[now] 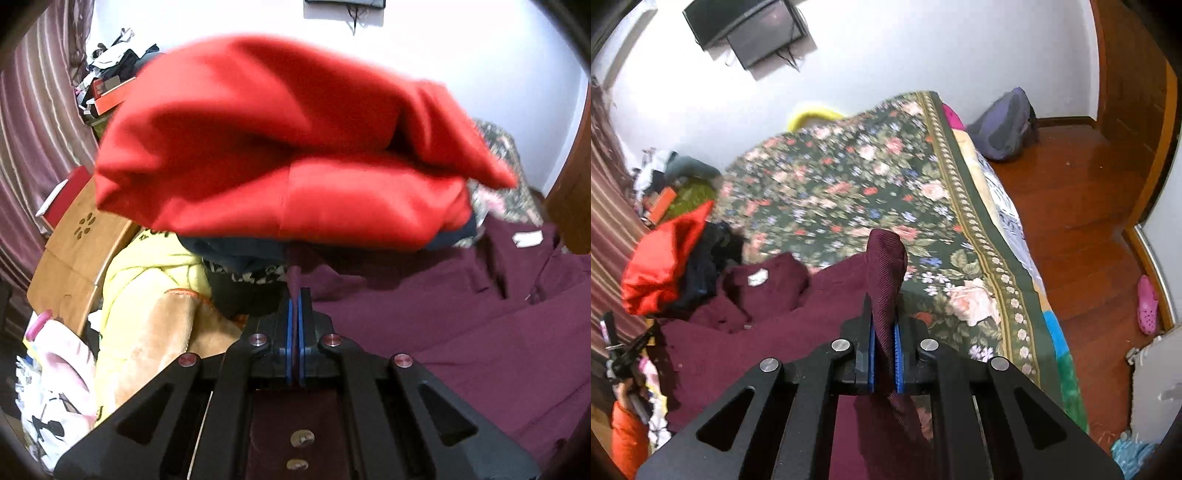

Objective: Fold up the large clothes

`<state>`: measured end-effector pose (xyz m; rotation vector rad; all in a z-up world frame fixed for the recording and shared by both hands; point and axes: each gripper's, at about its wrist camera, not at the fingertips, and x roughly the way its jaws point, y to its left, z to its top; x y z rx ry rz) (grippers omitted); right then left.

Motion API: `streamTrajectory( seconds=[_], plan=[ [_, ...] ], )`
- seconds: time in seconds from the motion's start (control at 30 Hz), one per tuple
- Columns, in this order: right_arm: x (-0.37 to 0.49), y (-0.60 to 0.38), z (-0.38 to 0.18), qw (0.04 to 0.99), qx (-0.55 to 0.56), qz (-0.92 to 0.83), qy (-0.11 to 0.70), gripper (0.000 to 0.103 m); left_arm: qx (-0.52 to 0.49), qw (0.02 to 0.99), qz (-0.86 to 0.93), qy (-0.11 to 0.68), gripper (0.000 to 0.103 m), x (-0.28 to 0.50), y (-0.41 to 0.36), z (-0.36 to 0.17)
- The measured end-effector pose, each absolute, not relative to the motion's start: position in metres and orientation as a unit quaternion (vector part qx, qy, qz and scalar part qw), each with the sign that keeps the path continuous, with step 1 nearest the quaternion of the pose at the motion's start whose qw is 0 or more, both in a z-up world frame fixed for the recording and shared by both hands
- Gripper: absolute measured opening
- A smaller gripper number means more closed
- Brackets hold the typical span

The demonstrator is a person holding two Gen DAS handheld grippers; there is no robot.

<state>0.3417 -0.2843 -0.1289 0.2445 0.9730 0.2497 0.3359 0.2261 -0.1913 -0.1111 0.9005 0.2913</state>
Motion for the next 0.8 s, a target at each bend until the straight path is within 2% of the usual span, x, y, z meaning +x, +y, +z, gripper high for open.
streamTrajectory(
  seconds=[0.23,0.43,0.53,0.6,0.67,0.8],
  plan=[
    [0.346,-0.294,-0.169,0.849,0.095,0.09,0.512,0.011,-0.065,0.865,0.145,0.476,0.003,0.314,0.234,-0.227],
    [0.315,-0.297,-0.136,0.862,0.034,0.081,0.5,0.015,-0.089,0.861,0.15,0.478,0.013,0.285,0.24,-0.22],
    [0.288,-0.298,-0.113,0.874,0.02,0.09,0.477,0.023,-0.083,0.867,0.149,0.468,0.031,0.265,0.237,-0.205],
    [0.269,-0.299,-0.101,0.883,0.017,0.095,0.459,0.046,-0.08,0.873,0.143,0.459,0.059,0.247,0.234,-0.193],
    [0.247,-0.3,-0.09,0.894,0.015,0.1,0.437,0.055,-0.084,0.877,0.132,0.453,0.07,0.231,0.23,-0.183],
    [0.208,-0.3,-0.083,0.899,0.021,0.113,0.423,0.063,-0.115,0.874,0.103,0.46,0.071,0.195,0.226,-0.174]
  ],
)
